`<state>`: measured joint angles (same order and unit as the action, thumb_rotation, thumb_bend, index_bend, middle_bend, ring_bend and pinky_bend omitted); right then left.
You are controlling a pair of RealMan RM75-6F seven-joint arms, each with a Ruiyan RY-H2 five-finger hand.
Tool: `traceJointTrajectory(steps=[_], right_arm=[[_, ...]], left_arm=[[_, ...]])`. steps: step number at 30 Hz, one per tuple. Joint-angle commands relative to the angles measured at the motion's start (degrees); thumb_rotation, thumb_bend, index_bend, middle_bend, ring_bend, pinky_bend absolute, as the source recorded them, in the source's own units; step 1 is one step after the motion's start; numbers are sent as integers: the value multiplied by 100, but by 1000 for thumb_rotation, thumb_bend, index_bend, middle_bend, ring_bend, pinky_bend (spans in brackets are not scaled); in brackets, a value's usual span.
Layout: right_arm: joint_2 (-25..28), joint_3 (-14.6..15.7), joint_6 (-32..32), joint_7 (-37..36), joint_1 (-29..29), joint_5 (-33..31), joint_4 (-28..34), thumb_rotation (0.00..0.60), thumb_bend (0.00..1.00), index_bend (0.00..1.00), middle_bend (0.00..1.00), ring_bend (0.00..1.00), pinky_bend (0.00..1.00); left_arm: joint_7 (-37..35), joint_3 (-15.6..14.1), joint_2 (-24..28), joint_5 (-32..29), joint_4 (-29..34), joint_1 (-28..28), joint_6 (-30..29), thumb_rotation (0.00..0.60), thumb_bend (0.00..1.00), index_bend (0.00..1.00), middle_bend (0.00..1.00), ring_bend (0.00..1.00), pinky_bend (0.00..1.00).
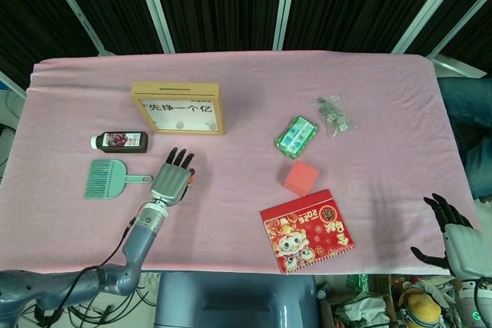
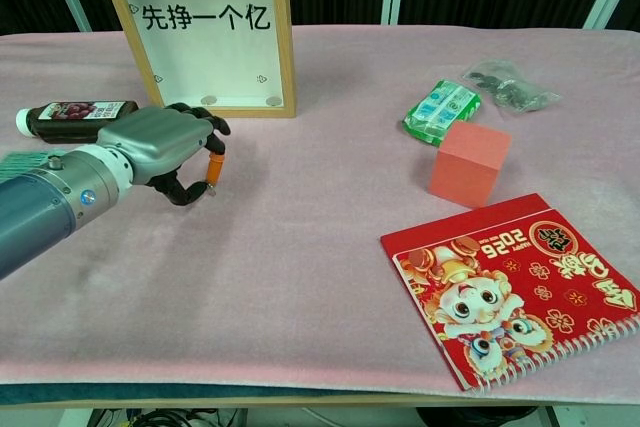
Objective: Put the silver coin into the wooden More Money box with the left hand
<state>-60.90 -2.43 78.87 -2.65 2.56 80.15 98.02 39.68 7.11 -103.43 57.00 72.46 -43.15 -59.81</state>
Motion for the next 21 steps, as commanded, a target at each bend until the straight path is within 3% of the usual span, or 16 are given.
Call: traceJointTrajectory(steps=[1, 21], right_arm=[[0, 1, 0, 11, 2, 1, -5, 600, 82, 134, 43, 108, 201], [14, 8, -26, 17, 10, -26, 25, 600, 82, 135, 43, 107, 201]], left_arm=[[5, 9, -10, 13, -13, 6, -9, 600, 466, 542, 114, 0, 0], [48, 90, -1, 65, 20, 46, -58, 600, 507, 578, 138, 0, 0]])
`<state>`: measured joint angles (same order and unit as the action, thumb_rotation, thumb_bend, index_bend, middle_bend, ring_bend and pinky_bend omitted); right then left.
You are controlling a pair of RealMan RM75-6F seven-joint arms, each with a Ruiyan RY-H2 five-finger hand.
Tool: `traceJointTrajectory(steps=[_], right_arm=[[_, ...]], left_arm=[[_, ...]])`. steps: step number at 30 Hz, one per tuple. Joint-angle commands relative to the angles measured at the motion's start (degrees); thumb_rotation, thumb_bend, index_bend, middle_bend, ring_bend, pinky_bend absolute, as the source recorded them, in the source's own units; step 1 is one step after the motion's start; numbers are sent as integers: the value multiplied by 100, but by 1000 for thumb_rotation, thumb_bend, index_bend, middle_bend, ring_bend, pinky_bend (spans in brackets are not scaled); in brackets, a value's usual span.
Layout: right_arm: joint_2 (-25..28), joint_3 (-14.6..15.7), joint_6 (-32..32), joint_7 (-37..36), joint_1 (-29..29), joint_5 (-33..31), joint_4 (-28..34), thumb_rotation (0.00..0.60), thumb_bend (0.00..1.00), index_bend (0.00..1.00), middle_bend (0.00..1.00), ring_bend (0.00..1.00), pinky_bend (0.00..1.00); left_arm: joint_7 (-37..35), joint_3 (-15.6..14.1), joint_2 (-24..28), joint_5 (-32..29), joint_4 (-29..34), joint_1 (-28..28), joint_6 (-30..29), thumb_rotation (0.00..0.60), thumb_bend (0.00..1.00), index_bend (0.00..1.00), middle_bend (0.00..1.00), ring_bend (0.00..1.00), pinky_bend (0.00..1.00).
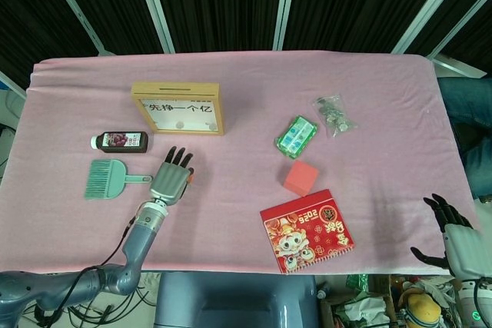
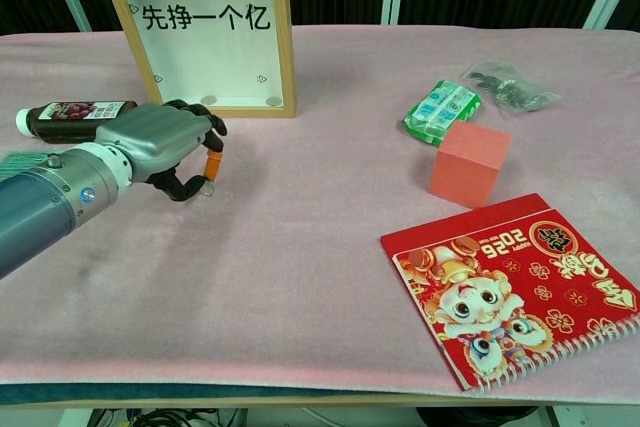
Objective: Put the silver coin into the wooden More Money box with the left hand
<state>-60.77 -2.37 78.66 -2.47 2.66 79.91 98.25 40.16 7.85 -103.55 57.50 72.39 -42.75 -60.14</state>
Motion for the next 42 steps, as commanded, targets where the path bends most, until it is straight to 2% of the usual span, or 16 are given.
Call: traceJointTrajectory(steps=[1, 11, 15, 23, 32, 42], right_arm=[[2, 3, -6, -1, 1, -4, 4, 600, 82, 135, 43, 107, 201], [0, -3, 3, -3, 0, -13, 9, 600, 82, 135, 43, 108, 201], [-3, -14, -9, -4, 7, -37, 6, 600, 82, 135, 43, 108, 201], [-12, -20, 18, 14, -3, -48, 11, 600, 82, 135, 43, 107, 201], [-7, -27, 79, 36, -32, -56, 49, 600, 82, 135, 44, 108, 201], [-6, -32, 103, 50, -56, -91, 90, 600, 82, 135, 43, 108, 201]], left_arm=[[-2, 24, 21, 29, 48, 9, -46, 600, 507, 578, 139, 0, 0], [111, 82, 133, 51, 252, 17, -144, 600, 507, 588, 144, 0, 0], [206, 110, 347, 218, 649, 23, -340, 600, 506, 591, 146, 0, 0], [742, 169, 1138, 517, 1856, 96, -877, 600, 507, 592, 147, 0, 0], [1234, 699, 2075, 218, 2950, -4, -1145, 600, 507, 604, 161, 0, 10], [1707, 1477, 2859, -1129, 3250, -580, -832, 600, 507, 606, 166, 0, 12]])
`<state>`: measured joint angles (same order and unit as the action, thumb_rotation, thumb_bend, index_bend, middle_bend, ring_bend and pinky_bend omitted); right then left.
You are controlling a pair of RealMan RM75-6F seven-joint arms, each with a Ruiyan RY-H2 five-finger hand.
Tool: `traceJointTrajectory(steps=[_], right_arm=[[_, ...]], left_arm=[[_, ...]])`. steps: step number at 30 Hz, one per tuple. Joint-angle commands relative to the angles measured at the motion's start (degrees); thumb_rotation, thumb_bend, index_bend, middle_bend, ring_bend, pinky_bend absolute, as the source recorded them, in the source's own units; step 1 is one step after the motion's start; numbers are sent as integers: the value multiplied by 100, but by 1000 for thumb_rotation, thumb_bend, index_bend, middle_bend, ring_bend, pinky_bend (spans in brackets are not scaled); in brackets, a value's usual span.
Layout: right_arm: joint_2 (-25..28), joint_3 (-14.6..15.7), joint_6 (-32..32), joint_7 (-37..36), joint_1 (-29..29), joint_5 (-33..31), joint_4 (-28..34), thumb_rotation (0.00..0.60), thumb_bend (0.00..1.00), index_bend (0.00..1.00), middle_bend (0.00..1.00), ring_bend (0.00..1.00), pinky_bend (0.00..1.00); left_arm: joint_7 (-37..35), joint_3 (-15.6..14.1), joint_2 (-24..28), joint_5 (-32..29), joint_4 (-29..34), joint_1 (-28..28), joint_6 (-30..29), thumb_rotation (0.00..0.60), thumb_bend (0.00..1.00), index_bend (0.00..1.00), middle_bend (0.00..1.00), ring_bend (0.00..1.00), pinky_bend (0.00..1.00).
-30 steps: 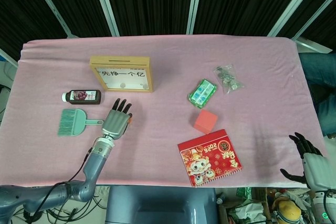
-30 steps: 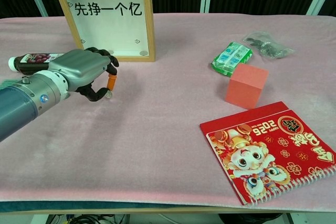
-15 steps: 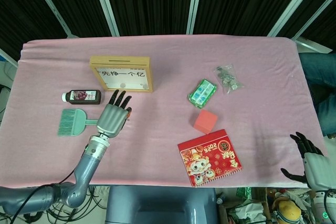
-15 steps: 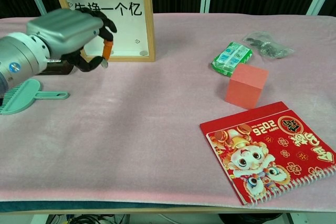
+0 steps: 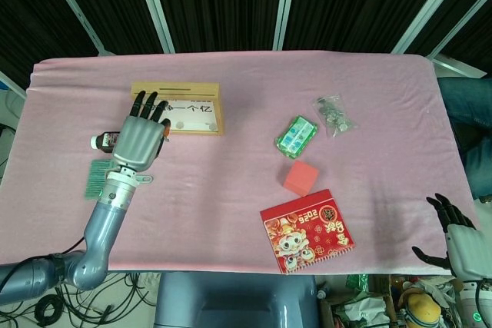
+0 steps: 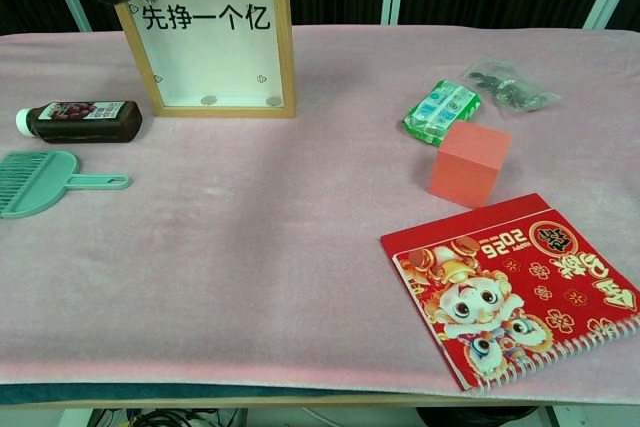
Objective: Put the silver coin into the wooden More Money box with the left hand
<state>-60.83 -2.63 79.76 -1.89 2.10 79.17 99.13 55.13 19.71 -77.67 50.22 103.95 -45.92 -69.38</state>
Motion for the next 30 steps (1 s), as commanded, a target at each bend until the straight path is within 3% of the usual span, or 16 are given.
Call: traceJointTrajectory(steps=[1, 5, 12, 17, 30], right_arm=[[0, -10, -14, -15, 0, -33, 3, 600, 83, 135, 43, 108, 201], [2, -38, -37, -62, -1, -109, 8, 600, 83, 135, 43, 108, 201], [34, -44, -84, -164, -7, -160, 38, 600, 84, 135, 43, 107, 201], [60, -40, -70, -230, -31, -159, 72, 600, 84, 135, 43, 107, 202], [76, -97, -127, -291, -30, -319, 116, 600, 86, 135, 43, 107, 201]], left_arm=[[243, 358, 319, -501, 97, -330, 94, 600, 507, 607, 167, 0, 12], [329, 656, 485, -1021, -12, -667, 187, 600, 507, 608, 170, 0, 12], [525, 866, 477, -1858, -614, -1223, 391, 600, 507, 608, 171, 0, 12], [586, 811, 304, -2278, -1177, -1623, 563, 600, 507, 608, 171, 0, 12], [370, 458, -286, -2523, -2589, -2258, 1093, 600, 507, 607, 172, 0, 12]])
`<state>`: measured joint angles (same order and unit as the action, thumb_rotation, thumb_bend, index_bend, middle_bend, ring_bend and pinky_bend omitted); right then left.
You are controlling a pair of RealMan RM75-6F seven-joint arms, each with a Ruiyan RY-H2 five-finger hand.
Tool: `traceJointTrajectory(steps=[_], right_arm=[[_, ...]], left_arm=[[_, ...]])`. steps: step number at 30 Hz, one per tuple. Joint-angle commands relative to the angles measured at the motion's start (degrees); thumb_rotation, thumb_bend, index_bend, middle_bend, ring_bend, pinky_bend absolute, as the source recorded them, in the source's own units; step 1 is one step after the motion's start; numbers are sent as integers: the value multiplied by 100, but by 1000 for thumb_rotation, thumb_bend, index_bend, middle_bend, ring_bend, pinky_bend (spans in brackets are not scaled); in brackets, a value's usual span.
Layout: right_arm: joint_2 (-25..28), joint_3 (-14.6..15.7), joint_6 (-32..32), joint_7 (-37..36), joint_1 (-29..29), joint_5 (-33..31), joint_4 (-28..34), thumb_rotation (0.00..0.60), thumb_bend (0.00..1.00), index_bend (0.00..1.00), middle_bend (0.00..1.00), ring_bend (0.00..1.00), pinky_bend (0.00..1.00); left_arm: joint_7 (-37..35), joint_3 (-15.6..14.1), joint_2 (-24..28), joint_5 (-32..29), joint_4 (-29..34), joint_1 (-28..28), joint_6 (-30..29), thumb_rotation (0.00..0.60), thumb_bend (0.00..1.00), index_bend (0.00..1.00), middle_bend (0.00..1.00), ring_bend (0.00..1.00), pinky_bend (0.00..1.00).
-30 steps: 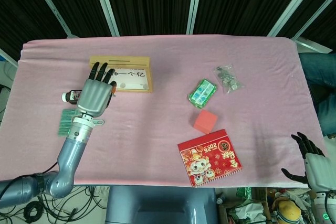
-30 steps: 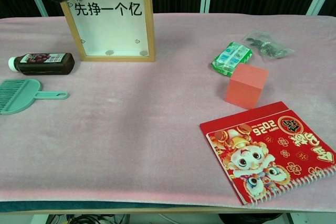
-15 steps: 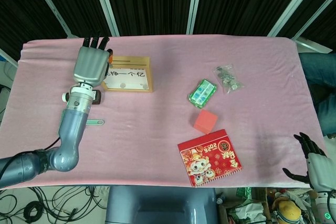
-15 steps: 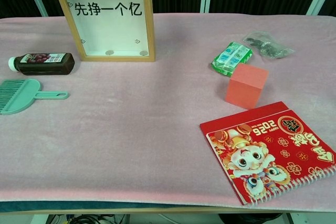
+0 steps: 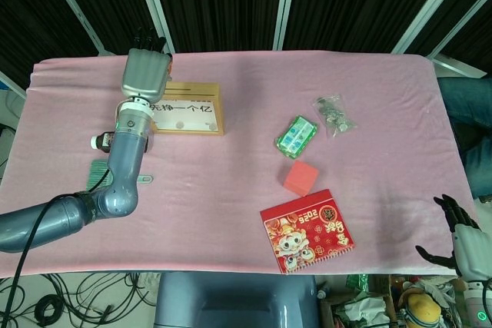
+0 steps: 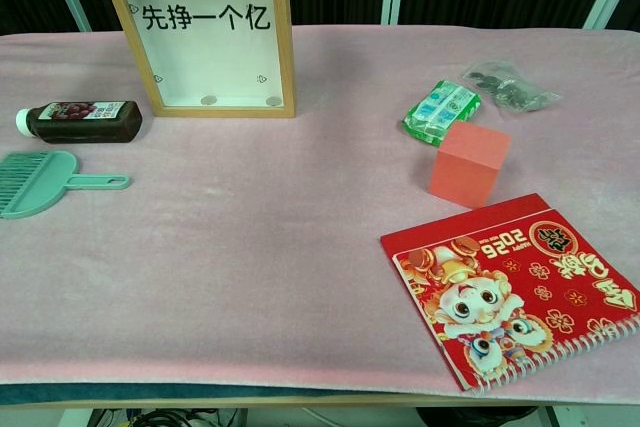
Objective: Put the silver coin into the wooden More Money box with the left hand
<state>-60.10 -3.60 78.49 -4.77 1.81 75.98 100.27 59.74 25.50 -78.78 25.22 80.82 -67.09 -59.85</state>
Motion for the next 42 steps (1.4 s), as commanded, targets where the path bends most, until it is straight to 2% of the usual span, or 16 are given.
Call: traceJointTrajectory(steps=[1, 6, 11, 25, 42], right_arm=[[5, -1, 2, -5, -2, 5, 2, 600, 86, 135, 43, 107, 201], [12, 2, -11, -29, -4, 9, -1, 600, 87, 135, 43, 107, 201], [19, 2, -19, -44, -5, 9, -2, 600, 87, 135, 44, 108, 201], [21, 0, -34, -61, -2, 15, -3, 600, 87, 135, 43, 108, 201], [23, -1, -34, -65, -7, 15, -3, 600, 87, 135, 44, 107, 201]], left_arm=[[-119, -153, -222, -6, -363, -168, 166, 600, 507, 607, 172, 0, 12], [-275, -308, -534, 37, -861, -277, 251, 600, 507, 607, 171, 0, 12], [-372, -383, -666, 76, -1074, -325, 243, 600, 507, 607, 171, 0, 12], [-251, -506, -647, -40, -965, -350, 35, 600, 507, 607, 169, 0, 12], [-431, -632, -766, 64, -1126, -294, 95, 600, 507, 607, 168, 0, 12]])
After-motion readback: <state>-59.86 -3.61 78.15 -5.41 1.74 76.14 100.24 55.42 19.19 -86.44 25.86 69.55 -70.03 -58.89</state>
